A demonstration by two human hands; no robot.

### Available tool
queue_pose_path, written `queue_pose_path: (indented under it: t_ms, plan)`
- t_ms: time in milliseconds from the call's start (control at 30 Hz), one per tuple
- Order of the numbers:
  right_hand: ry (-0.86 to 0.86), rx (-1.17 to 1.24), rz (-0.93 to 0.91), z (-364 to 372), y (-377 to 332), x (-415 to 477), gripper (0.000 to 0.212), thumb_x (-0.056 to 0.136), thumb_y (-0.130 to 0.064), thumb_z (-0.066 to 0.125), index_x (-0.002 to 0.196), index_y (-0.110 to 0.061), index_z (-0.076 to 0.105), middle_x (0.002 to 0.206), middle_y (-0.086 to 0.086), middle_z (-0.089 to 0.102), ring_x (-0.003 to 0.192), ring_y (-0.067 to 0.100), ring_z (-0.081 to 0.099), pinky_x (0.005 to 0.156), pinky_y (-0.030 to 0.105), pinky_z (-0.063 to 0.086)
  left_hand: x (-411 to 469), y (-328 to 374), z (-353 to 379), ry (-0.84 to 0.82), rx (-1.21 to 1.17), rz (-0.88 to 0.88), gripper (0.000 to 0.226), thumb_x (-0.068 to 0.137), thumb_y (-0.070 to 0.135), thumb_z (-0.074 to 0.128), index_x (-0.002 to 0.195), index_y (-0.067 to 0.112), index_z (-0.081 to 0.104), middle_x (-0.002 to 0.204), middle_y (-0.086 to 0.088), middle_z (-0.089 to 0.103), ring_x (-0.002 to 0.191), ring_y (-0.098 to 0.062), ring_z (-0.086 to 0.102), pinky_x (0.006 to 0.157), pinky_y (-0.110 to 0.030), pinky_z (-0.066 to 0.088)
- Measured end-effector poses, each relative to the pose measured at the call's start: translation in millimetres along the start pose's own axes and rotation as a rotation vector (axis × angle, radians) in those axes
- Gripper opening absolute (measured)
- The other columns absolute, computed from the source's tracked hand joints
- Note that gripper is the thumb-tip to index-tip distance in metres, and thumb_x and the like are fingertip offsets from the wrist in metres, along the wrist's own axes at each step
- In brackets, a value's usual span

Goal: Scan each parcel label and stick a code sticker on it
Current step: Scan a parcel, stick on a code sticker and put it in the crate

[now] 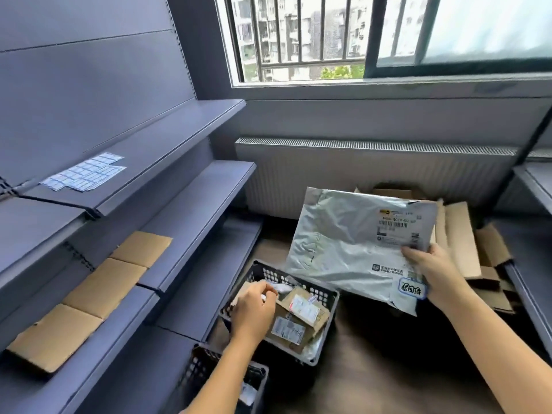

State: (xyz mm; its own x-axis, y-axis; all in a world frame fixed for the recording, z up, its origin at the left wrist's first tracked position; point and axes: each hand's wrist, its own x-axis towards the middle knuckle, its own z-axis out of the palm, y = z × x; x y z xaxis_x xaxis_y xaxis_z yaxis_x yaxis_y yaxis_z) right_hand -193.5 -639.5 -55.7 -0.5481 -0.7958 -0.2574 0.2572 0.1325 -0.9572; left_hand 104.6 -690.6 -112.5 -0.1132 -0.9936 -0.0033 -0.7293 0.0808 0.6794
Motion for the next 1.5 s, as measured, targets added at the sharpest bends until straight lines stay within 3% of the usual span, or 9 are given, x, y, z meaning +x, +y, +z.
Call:
queue_pose_path:
  t_ms: [133, 233, 467, 633, 733, 867, 1100, 1400, 1500]
  plan:
    - [-0.032, -0.021, 0.051, -10, -14, 41, 0.015, 0.092, 0.006, 0.049, 0.101, -0.005, 0.053, 0.088, 0.011, 0.063, 0.073, 0.024, 0.060, 0.050, 0.024, 0.056, 16, 22, 28, 0.039, -0.002, -0.055, 0.016, 0.088, 0.018, 0.049, 0.083, 0.024, 0.064, 0.088, 0.008, 0.061, 0.081, -0.017, 0.056, 0.064, -0.028, 0.044]
    - [-0.073, -0.054, 0.104, 0, -12, 68, 0.022, 0.092, 0.005, 0.049, 0.087, -0.016, 0.051, 0.086, 0.008, 0.061, 0.073, 0.022, 0.060, 0.054, 0.029, 0.056, 24, 31, 37, 0.035, 0.014, -0.112, 0.017, 0.089, 0.018, 0.048, 0.084, 0.021, 0.064, 0.083, 0.007, 0.059, 0.074, -0.016, 0.053, 0.060, -0.027, 0.037]
    - [-0.179, -0.088, 0.161, 41, 6, 120, 0.023, 0.093, 0.007, 0.045, 0.110, -0.006, 0.053, 0.088, 0.009, 0.063, 0.076, 0.023, 0.061, 0.062, 0.032, 0.054, 71, 21, 41, -0.004, 0.052, -0.185, 0.020, 0.092, 0.020, 0.044, 0.086, 0.023, 0.063, 0.086, 0.013, 0.056, 0.069, -0.008, 0.048, 0.054, -0.021, 0.034]
    - [-0.186, -0.094, 0.217, 81, 14, 170, 0.023, 0.093, 0.006, 0.046, 0.110, -0.008, 0.053, 0.091, 0.009, 0.064, 0.077, 0.023, 0.062, 0.054, 0.027, 0.056, 130, 0, 52, -0.065, 0.065, -0.220, 0.018, 0.092, 0.021, 0.045, 0.085, 0.022, 0.062, 0.085, 0.012, 0.057, 0.068, -0.005, 0.050, 0.054, -0.021, 0.037]
    - [-0.202, -0.153, 0.237, 111, 20, 210, 0.024, 0.092, 0.005, 0.048, 0.114, -0.005, 0.054, 0.093, 0.013, 0.065, 0.077, 0.026, 0.063, 0.058, 0.031, 0.057, 170, -17, 61, -0.080, 0.013, -0.240, 0.018, 0.091, 0.022, 0.045, 0.082, 0.021, 0.061, 0.086, 0.008, 0.060, 0.063, -0.007, 0.048, 0.055, -0.024, 0.038]
    - [-0.220, -0.206, 0.264, 155, 33, 245, 0.019, 0.092, 0.005, 0.048, 0.103, -0.008, 0.057, 0.088, 0.011, 0.065, 0.069, 0.022, 0.064, 0.052, 0.029, 0.055, 202, -40, 59, -0.092, 0.003, -0.280, 0.020, 0.091, 0.022, 0.045, 0.073, 0.024, 0.053, 0.082, 0.006, 0.058, 0.062, -0.010, 0.046, 0.054, -0.025, 0.036]
    - [-0.325, -0.369, 0.366, 219, 76, 281, 0.016, 0.091, 0.004, 0.052, 0.098, -0.009, 0.057, 0.087, 0.013, 0.065, 0.074, 0.029, 0.062, 0.066, 0.038, 0.050, 207, -87, 51, -0.015, -0.013, -0.467, 0.019, 0.091, 0.019, 0.044, 0.082, 0.017, 0.060, 0.089, 0.006, 0.059, 0.079, -0.015, 0.058, 0.070, -0.032, 0.049]
    - [-0.486, -0.646, 0.463, 265, 176, 344, 0.014, 0.090, 0.006, 0.052, 0.092, -0.007, 0.057, 0.079, 0.015, 0.064, 0.067, 0.028, 0.056, 0.063, 0.034, 0.046, 199, -150, 100, -0.046, 0.032, -0.670, 0.022, 0.096, 0.025, 0.035, 0.081, 0.024, 0.052, 0.090, 0.005, 0.053, 0.075, -0.011, 0.054, 0.065, -0.030, 0.042]
    - [-0.496, -0.708, 0.491, 276, 226, 372, 0.013, 0.089, 0.006, 0.053, 0.092, -0.006, 0.057, 0.085, 0.019, 0.064, 0.070, 0.030, 0.059, 0.070, 0.042, 0.050, 213, -178, 132, -0.073, 0.018, -0.725, 0.023, 0.097, 0.026, 0.034, 0.080, 0.023, 0.049, 0.089, 0.004, 0.052, 0.075, -0.013, 0.054, 0.070, -0.033, 0.046]
